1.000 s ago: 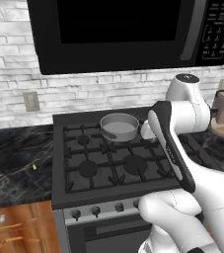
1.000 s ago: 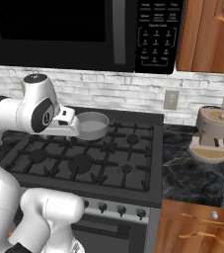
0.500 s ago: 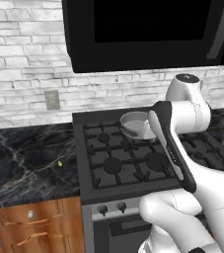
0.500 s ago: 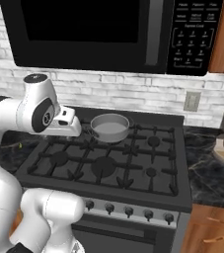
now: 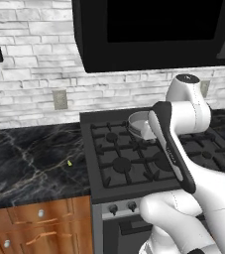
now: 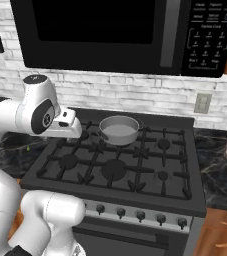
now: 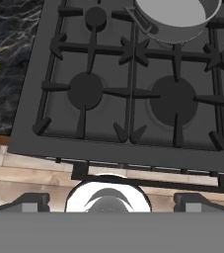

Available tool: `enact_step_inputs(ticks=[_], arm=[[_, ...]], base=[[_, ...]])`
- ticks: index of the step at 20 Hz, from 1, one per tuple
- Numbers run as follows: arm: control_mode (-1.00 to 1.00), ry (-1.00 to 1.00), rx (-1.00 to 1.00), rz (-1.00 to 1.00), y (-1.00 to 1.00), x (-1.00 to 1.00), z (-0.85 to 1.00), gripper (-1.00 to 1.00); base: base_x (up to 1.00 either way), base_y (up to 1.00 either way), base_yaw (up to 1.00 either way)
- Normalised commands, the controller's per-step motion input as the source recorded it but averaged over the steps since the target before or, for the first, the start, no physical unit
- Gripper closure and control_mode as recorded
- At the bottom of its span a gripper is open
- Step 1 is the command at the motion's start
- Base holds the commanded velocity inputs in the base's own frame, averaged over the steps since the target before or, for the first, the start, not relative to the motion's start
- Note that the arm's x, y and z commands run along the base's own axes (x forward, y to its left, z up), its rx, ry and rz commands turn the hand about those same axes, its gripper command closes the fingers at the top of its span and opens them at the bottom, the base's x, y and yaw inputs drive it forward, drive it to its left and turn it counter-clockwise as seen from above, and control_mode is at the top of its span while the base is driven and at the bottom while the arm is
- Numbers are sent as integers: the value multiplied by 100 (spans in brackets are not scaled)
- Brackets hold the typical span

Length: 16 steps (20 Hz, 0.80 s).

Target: Turn on the burner for the pot on the stove. Wait thirty seconds for the pot to heat up. Then add the lemon wedge to the pot.

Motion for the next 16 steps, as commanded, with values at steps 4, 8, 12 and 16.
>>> enact_step_inputs(ticks=[4,8,12,16], arm=[[-100,0,0,0,0,0,0,-100],[-100,0,0,0,7,0,-1,-100],[-100,1,0,0,0,0,-8,-100],[-100,15,1,-2,-59,10,-33,-100]], base=[[0,0,0],[0,0,0],[0,0,0],[0,0,0]])
